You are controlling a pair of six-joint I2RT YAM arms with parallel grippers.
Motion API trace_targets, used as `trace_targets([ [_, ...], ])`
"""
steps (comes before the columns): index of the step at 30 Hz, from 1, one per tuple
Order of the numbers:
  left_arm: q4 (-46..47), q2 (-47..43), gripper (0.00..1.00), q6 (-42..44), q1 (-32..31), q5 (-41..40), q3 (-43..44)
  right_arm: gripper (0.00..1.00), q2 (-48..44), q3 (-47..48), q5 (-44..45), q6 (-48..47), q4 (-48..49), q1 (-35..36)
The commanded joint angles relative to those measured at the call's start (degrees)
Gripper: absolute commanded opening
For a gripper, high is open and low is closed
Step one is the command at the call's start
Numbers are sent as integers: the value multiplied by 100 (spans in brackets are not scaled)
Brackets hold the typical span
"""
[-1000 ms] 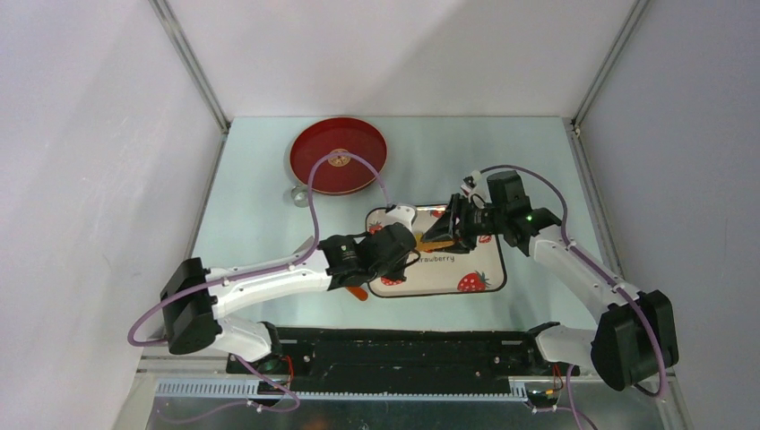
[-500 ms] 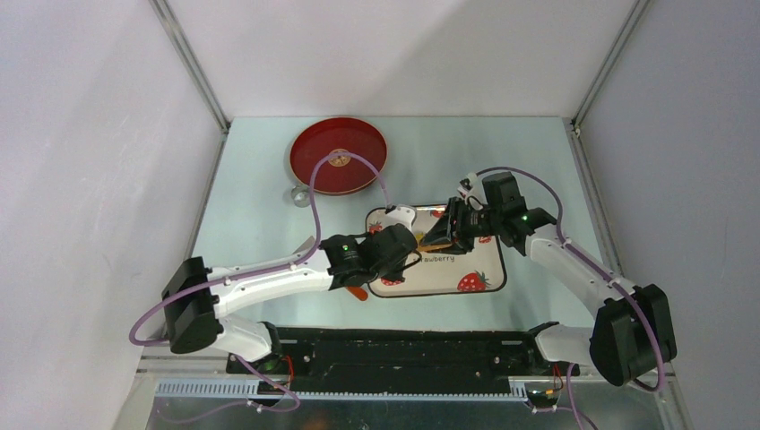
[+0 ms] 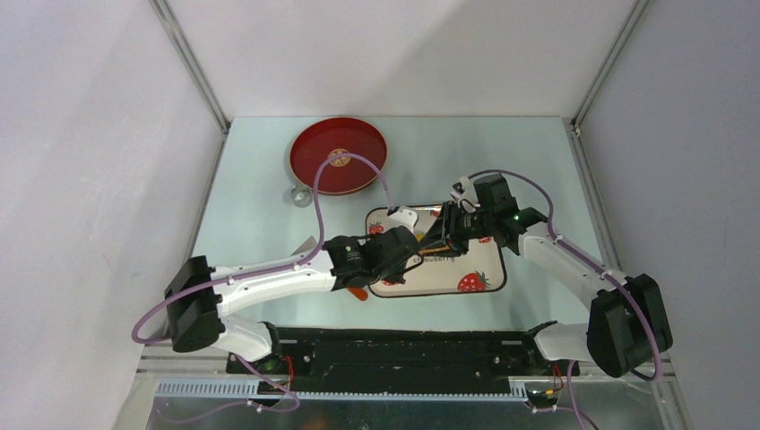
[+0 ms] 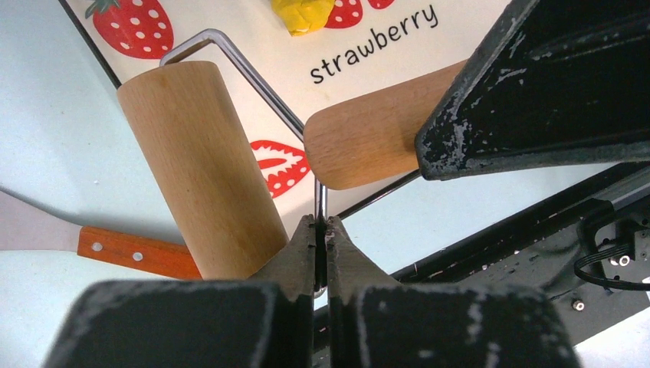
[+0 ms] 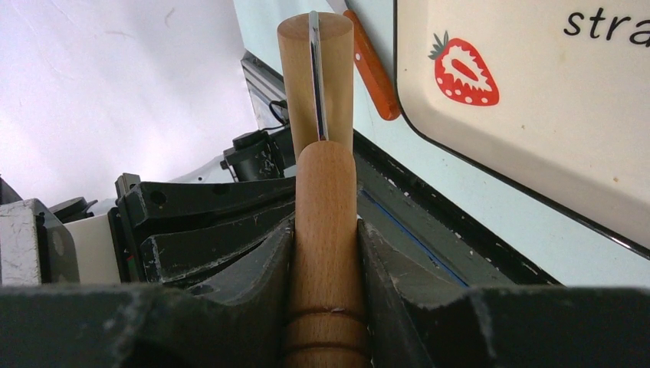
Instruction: Roll out the dumpling wrappers from the dough
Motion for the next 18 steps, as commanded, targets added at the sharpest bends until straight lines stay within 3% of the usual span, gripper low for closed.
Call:
trace_targets([
  [1,294,-61,18,78,-71,-143,317,0,-23,66,-127,-136,136,59],
  [2,288,-66,41,65,-71,-96,336,0,-36,61,-128,-172,121,63],
  [3,289,-72,52,9,-71,-79,355,0,-43,63,-102,-245,71,60],
  [4,289,-112,69,-31,-67,-34,403,0,-68,67,-75,-292,40,59],
  [6,312,-197,86,-186,-18,82,464,0,-109,69,48,-458,-113,33],
  [11,973,-617,93,-579,561,1228,220,0,-293,66,503,-1172,-747,-145],
  [18,2343,-1768,92,-1232,1913,2829,-1538,0,-813,69,737,-2244,-1465,-817],
])
